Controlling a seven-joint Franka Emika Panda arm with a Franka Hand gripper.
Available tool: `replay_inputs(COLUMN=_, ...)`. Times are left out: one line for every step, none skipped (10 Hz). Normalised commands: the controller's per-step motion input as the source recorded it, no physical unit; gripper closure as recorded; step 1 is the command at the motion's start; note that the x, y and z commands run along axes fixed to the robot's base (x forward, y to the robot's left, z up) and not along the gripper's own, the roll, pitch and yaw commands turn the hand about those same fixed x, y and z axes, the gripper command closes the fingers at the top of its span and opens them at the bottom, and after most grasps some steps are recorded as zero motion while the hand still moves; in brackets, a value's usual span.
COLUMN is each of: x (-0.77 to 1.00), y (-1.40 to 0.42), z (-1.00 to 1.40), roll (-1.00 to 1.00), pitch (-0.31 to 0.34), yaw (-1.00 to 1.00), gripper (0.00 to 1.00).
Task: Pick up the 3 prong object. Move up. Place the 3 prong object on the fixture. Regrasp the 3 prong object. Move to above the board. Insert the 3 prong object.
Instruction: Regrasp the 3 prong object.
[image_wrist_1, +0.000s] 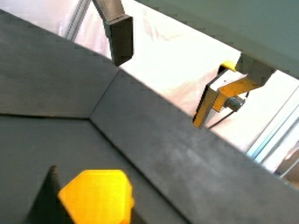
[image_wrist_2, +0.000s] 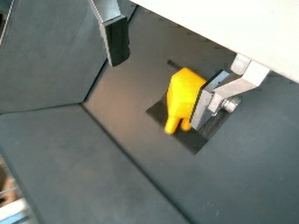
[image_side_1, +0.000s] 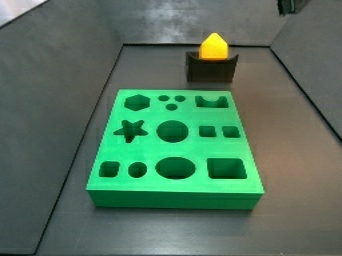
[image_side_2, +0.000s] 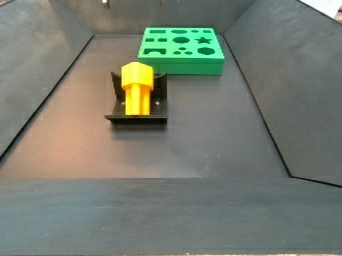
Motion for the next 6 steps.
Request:
replay_inputs(x=0.10, y=-0.04, z=-0.02, roll=0.40, pitch=0.114, yaw=0.16, gripper=0.00)
replay_inputs(x=0.09, y=-0.03, z=-0.01, roll=0.24, pitch=0.083, yaw=0.17, gripper=0.00)
replay_inputs(x=0.03, y=0.07, z=-1.00, roll=0.20, pitch=0.061, yaw=0.15, gripper=0.00)
replay_inputs(x=0.04, y=0.07, z=-1.00, roll=0.18, pitch=0.027, yaw=0.15, gripper=0.00)
replay_inputs(x=0.04, y=0.07, z=-1.00, roll=0.17, pitch=0.011, yaw=0.14, gripper=0.00)
replay_inputs(x=0.06, y=0.06, z=-1.00, roll=0.12, pitch=-0.022, yaw=0.12, gripper=0.00)
